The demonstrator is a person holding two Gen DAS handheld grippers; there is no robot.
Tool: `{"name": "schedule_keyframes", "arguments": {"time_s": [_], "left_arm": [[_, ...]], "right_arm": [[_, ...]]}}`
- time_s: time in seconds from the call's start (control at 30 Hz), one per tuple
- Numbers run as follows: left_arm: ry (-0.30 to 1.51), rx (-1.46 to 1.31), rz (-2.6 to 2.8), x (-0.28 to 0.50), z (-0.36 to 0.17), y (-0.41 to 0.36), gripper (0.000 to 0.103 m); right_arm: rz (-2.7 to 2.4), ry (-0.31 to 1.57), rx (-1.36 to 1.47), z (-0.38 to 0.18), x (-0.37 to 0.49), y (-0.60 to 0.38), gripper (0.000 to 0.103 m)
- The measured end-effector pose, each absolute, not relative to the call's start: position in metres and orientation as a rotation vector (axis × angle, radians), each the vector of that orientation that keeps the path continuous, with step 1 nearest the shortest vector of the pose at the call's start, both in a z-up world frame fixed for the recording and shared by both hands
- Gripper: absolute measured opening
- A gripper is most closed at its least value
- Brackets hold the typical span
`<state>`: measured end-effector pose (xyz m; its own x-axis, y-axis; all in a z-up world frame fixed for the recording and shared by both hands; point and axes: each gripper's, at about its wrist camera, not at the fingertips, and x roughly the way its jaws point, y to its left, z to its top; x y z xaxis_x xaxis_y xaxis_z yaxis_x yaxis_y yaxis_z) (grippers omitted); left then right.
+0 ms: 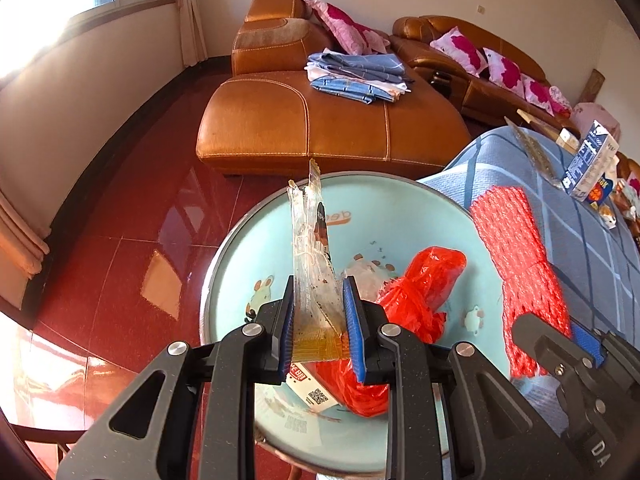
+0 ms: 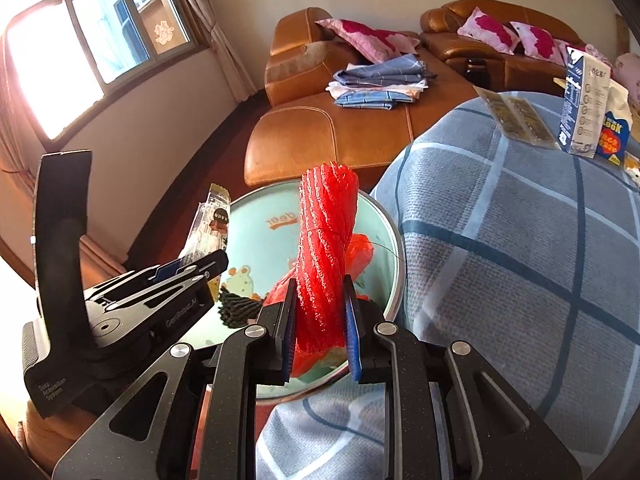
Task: Collect trash
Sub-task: 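Carry clear wrapper and red mesh sleeve over the bucket with both tools, then open both tools to drop wrapper and mesh sleeve into the bucket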
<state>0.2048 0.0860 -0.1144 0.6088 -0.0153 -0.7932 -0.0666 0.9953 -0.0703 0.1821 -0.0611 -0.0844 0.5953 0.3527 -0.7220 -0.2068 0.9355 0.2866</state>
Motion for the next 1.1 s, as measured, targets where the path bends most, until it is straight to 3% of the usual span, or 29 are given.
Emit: {"name": "schedule_keyframes", "arguments": {"time_s": [0.63,0.73,1.1], "left_arm": [[0.971,-0.079,0.047,0.225,-0.132,0.088,0.022],[0.973,-0.077,0.042,0.227,-0.134,0.088,0.022],[0.984,-0.079,0.034,0.225,-0.139,0.086,0.022]], "right_arm": [[0.362,0.973,0.139,-0.112,0.214,-0.046,0.023],[0.367,0.956,0.161,-0.11,0.212,-0.051,0.031],[0.308,0.865,0.197,-0.086,0.186,-0.074,0.031]]}}
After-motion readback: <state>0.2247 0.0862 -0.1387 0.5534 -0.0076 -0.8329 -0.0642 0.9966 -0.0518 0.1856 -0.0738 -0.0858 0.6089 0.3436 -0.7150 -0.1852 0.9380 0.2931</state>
